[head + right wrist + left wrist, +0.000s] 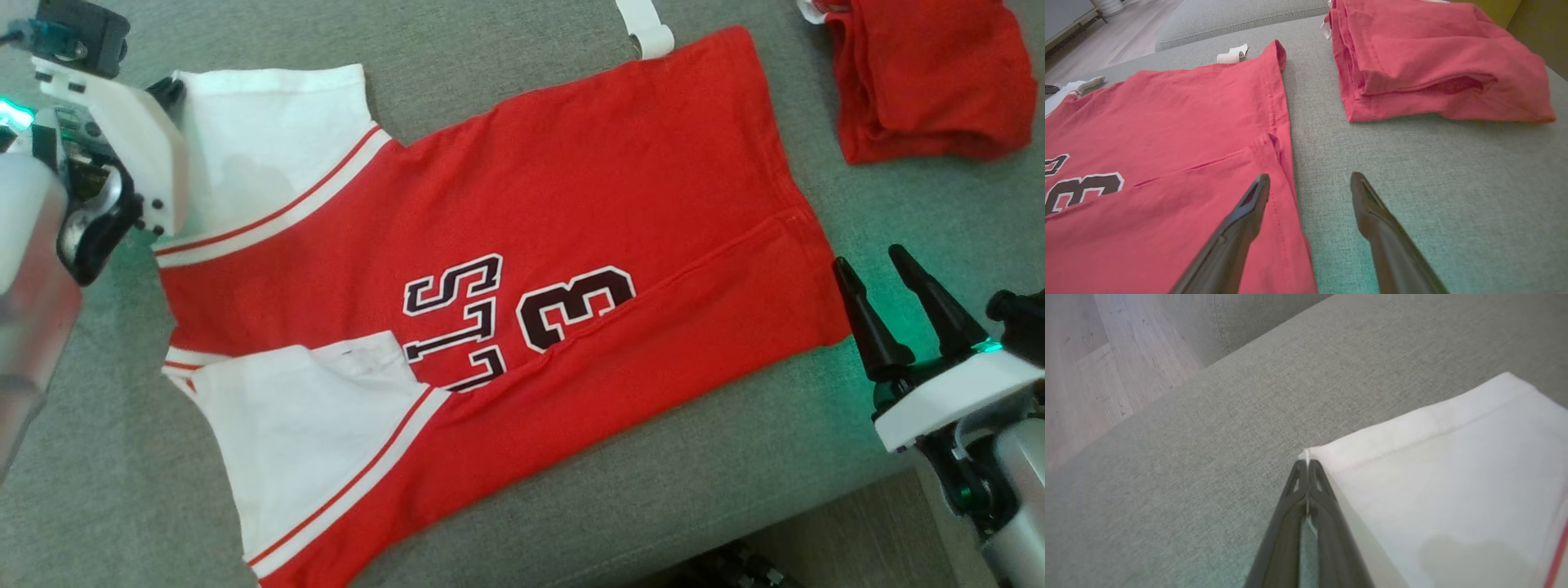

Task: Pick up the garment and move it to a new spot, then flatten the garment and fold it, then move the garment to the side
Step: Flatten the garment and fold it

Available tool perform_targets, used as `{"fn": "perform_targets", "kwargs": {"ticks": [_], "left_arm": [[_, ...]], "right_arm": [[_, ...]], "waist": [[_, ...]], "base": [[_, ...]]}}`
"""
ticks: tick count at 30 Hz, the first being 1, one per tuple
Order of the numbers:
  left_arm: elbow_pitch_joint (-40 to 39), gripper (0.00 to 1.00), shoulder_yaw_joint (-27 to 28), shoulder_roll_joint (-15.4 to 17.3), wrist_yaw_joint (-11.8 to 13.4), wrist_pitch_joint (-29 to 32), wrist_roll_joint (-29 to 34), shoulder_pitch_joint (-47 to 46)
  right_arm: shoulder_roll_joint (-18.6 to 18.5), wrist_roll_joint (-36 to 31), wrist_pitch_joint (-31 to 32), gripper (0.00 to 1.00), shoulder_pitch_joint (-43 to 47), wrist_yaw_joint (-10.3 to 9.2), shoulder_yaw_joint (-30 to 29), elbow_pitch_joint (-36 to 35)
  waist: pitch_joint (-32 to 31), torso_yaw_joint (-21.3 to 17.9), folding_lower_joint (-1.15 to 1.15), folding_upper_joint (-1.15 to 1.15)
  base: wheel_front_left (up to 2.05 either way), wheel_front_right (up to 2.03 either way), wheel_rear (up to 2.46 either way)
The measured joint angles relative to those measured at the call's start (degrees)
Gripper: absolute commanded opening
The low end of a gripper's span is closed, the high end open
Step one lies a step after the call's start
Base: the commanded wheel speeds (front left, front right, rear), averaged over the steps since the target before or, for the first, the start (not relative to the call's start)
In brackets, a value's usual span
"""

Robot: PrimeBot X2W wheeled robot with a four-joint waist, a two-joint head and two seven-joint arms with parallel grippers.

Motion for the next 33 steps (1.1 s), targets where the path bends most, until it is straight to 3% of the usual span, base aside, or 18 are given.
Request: {"fn": "perform_targets", "kwargs": {"ticks": [7,16,25,33], "left_arm": [[-1.5,0.00,-3.1,0.1,0.0,-6.8,0.0,-0.3],[-2.7,0.00,-5.5,-1.4,0.0,-12.0,-0.2,-3.1],[-4.2,0.00,-8.9,-3.9,0.0,-14.2,-0.4,-4.9],[-4.7,0.00,-12.0,-4.4,0.0,-14.7,-1.4,-6.4]], "right_arm": [[-0.8,0.2,2.4,1.00,-1.3,0.00,0.0,-0.6],[-3.0,1.0,13.1,1.00,-12.8,0.00,2.0,-0.5],[0.2,-0.6,26.0,1.00,-25.2,0.00,1.6,13.9],[2.4,0.1,28.0,1.00,-32.1,0.00,1.9,23.5]], "waist": [[-1.2,1.6,0.00,0.00],[-2.7,5.5,0.00,0.00],[-3.0,10.7,0.00,0.00],[-2.1,12.6,0.00,0.00]], "base": [[0.00,0.00,0.00],[0.00,0.00,0.00],[0.00,0.00,0.00],[0.00,0.00,0.00]]}}
